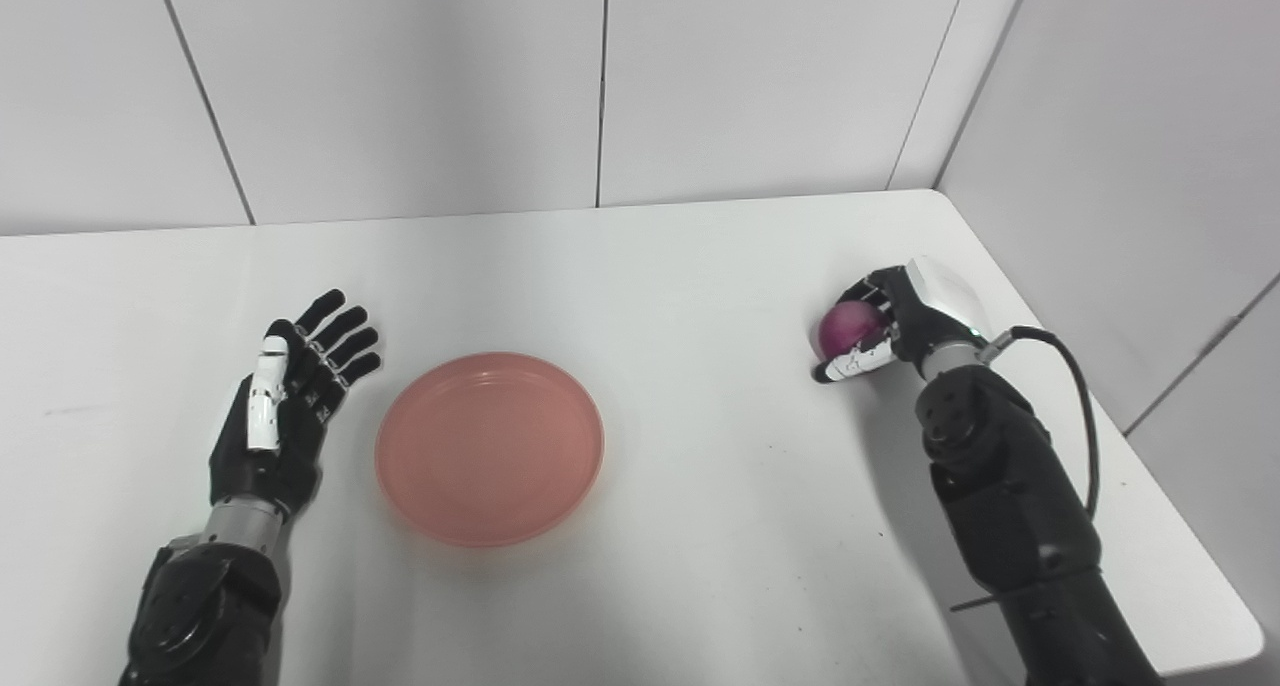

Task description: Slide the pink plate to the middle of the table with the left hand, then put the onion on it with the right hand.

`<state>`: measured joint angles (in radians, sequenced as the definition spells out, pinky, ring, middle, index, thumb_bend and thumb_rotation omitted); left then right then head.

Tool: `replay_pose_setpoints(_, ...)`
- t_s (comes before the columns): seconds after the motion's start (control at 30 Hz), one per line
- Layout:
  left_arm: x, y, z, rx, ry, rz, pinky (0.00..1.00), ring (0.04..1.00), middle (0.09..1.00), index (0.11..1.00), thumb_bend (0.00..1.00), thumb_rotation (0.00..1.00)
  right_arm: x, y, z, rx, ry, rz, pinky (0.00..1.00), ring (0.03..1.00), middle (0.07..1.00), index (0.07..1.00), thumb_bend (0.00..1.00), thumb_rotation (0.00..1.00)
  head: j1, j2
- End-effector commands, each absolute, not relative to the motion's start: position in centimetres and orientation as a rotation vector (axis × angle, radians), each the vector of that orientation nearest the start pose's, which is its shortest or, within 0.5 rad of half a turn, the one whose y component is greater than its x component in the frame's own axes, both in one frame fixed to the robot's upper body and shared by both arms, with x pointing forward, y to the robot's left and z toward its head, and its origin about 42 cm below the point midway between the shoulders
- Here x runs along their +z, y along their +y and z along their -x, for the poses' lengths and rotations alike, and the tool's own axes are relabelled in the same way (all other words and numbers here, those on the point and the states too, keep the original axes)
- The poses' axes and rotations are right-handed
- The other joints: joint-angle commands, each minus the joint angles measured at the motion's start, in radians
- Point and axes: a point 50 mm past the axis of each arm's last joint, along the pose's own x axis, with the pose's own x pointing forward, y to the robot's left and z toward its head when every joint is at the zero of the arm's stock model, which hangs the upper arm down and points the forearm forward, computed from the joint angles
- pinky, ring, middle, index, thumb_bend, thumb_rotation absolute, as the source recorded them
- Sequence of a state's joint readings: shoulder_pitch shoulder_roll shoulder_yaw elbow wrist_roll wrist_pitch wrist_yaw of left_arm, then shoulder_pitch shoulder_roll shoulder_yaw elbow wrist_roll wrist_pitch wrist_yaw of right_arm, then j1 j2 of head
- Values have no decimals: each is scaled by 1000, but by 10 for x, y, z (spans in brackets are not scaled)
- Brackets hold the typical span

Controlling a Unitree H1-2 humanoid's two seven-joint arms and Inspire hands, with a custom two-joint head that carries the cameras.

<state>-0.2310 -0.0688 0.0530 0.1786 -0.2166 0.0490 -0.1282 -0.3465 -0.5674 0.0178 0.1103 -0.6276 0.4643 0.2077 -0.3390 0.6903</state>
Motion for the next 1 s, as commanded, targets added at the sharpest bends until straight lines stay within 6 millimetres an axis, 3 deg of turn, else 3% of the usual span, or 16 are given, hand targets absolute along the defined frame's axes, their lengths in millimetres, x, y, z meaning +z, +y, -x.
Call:
replay_pose_setpoints(0.0, 107, 174, -352, -144, 32, 290, 804, 815, 823, 807, 409, 1000, 236, -402, -390, -225, 201, 1126, 533, 571, 606, 492, 529, 133, 1, 0)
replay_pose_setpoints(0.47, 107, 173, -351, -147, 28, 291, 802, 816, 825, 812, 411, 1000, 243, -400, -384, -235, 124, 1136, 489, 553, 587, 488, 515, 129, 7, -1)
replay_pose_setpoints(0.97, 108, 173, -352, -152, 20, 288, 807, 819, 827, 812, 405, 1000, 274, -376, -373, -210, -34, 1119, 471, 509, 557, 487, 515, 127, 15, -2)
